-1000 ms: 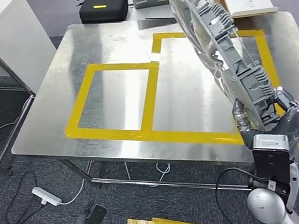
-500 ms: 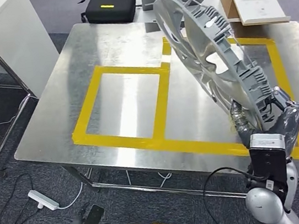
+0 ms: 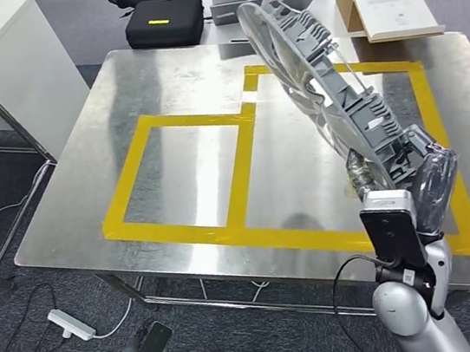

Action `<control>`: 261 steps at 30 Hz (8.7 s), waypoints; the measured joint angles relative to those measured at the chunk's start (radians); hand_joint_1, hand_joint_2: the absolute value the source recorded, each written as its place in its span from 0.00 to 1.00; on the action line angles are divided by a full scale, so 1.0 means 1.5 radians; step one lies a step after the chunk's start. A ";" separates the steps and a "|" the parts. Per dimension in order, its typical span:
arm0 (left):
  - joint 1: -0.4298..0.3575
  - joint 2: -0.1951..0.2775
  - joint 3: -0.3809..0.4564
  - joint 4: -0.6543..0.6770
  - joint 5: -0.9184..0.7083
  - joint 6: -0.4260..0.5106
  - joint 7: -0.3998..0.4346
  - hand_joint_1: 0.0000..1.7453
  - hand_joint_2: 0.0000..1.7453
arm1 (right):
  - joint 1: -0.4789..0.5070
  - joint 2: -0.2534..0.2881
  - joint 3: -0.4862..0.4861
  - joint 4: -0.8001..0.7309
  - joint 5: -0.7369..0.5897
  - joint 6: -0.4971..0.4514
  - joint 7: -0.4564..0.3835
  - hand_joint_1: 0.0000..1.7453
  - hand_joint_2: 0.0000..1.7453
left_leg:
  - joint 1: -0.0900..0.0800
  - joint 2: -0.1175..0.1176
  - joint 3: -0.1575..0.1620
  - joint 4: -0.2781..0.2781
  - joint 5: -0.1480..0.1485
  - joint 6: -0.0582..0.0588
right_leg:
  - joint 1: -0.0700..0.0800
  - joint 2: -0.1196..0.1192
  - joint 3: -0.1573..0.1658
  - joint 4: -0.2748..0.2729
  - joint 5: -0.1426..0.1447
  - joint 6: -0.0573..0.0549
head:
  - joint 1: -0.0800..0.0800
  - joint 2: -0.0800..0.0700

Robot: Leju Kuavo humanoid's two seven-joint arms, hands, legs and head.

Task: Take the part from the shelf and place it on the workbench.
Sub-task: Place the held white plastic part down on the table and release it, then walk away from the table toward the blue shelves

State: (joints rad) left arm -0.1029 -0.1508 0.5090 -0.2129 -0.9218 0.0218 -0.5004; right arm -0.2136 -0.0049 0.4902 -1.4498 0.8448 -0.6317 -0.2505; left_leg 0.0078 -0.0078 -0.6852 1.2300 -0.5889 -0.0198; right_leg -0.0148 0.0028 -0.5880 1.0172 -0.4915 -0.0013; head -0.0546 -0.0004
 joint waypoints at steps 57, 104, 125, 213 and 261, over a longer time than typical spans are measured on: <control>0.001 -0.004 -0.040 0.000 0.066 0.033 0.027 0.00 0.00 | -0.218 -0.095 0.187 0.587 0.483 0.134 0.392 0.00 1.00 | -0.004 -0.002 0.038 -0.134 0.090 0.015 | 0.010 0.000 -0.008 -0.010 0.016 0.009 | 0.003 0.000; 0.030 0.009 -0.031 0.000 0.117 0.050 0.016 0.00 0.00 | -0.140 -0.323 0.073 0.237 0.226 0.587 0.189 0.00 0.00 | 0.001 -0.001 0.047 -0.136 0.086 0.027 | 0.004 -0.001 -0.016 0.010 -0.003 0.028 | 0.005 0.000; 0.039 0.015 -0.009 0.001 0.117 0.054 0.010 0.00 0.00 | -0.220 -0.586 0.236 0.033 0.013 0.750 0.178 0.00 0.75 | 0.000 0.000 -0.032 0.048 0.002 0.006 | 0.003 -0.003 -0.002 -0.008 0.013 0.007 | 0.004 0.000; 0.033 -0.019 0.021 0.001 0.107 0.146 0.031 0.00 0.00 | 0.284 0.020 -0.283 -0.337 -0.413 0.021 -0.172 0.00 0.00 | -0.007 0.008 0.030 -0.162 0.146 0.016 | 0.006 -0.001 0.098 -0.047 -0.042 0.021 | 0.010 0.000; 0.038 -0.018 0.038 0.002 0.125 0.151 0.023 0.00 0.00 | 0.320 0.096 -0.385 -0.190 -0.402 0.074 -0.131 0.00 0.00 | -0.006 0.010 0.139 -0.182 0.056 0.033 | 0.008 -0.006 -0.019 -0.011 0.033 0.026 | 0.007 0.000</control>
State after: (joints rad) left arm -0.0457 -0.1785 0.5659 -0.2103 -0.7350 0.2485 -0.4660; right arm 0.2657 0.1385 -0.0869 -1.7345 0.2421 -0.5210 -0.4465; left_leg -0.0016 0.0067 -0.4761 0.9574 -0.5051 0.0298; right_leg -0.0024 -0.0055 -0.6171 1.0006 -0.4424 0.0369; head -0.0440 -0.0004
